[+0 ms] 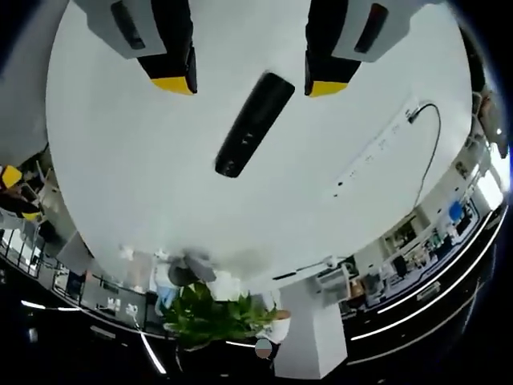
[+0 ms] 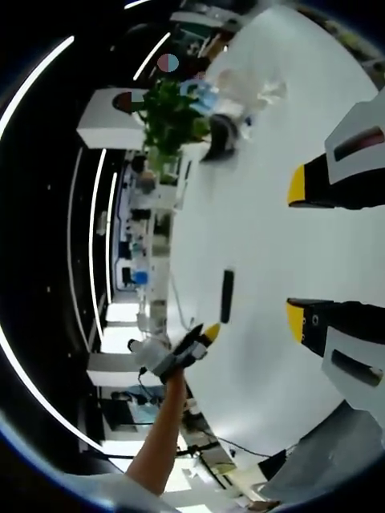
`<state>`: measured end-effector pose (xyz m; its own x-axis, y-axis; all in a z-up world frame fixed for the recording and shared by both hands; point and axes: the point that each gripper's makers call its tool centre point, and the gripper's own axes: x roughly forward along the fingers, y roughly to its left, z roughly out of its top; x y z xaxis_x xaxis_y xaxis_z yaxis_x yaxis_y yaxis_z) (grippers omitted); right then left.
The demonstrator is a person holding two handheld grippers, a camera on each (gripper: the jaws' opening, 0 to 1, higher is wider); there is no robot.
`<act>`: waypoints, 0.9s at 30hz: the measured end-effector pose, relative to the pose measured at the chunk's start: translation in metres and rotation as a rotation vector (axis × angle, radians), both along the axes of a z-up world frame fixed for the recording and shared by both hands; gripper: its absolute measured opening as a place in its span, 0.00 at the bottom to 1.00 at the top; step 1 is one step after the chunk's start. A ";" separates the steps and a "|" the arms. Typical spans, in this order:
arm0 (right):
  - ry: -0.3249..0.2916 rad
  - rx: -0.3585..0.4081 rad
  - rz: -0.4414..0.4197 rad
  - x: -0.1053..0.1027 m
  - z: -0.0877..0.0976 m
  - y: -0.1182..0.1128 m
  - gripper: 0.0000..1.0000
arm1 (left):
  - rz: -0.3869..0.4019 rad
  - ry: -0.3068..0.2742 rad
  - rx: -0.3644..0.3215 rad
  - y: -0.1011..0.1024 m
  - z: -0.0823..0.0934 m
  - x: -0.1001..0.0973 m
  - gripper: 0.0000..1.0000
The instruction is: Press the specified remote control buttons in sequence, fully releasing each button before pressing the next.
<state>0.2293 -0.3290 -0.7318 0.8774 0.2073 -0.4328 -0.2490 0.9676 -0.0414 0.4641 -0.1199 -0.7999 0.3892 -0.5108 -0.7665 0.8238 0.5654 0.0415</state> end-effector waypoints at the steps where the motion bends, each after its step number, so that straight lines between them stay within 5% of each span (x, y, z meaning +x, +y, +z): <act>1: 0.002 -0.001 0.001 0.000 0.000 0.000 0.42 | -0.014 0.000 0.013 0.000 -0.001 0.002 0.55; 12: 0.013 -0.017 0.011 -0.001 -0.003 0.002 0.42 | -0.172 0.071 0.131 -0.003 -0.023 0.012 0.51; 16: 0.015 -0.019 0.008 -0.001 -0.003 0.002 0.42 | -0.205 0.068 0.238 0.003 -0.036 0.022 0.49; 20: 0.021 -0.022 0.012 -0.001 -0.004 0.003 0.42 | -0.217 0.096 0.248 -0.001 -0.043 0.026 0.42; 27: 0.033 -0.037 0.026 -0.001 -0.007 0.005 0.42 | -0.307 0.179 0.368 0.004 -0.061 0.024 0.39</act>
<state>0.2278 -0.3237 -0.7390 0.8570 0.2130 -0.4691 -0.2759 0.9587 -0.0686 0.4881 -0.1158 -0.8606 0.1093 -0.2649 -0.9580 0.9620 0.2709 0.0349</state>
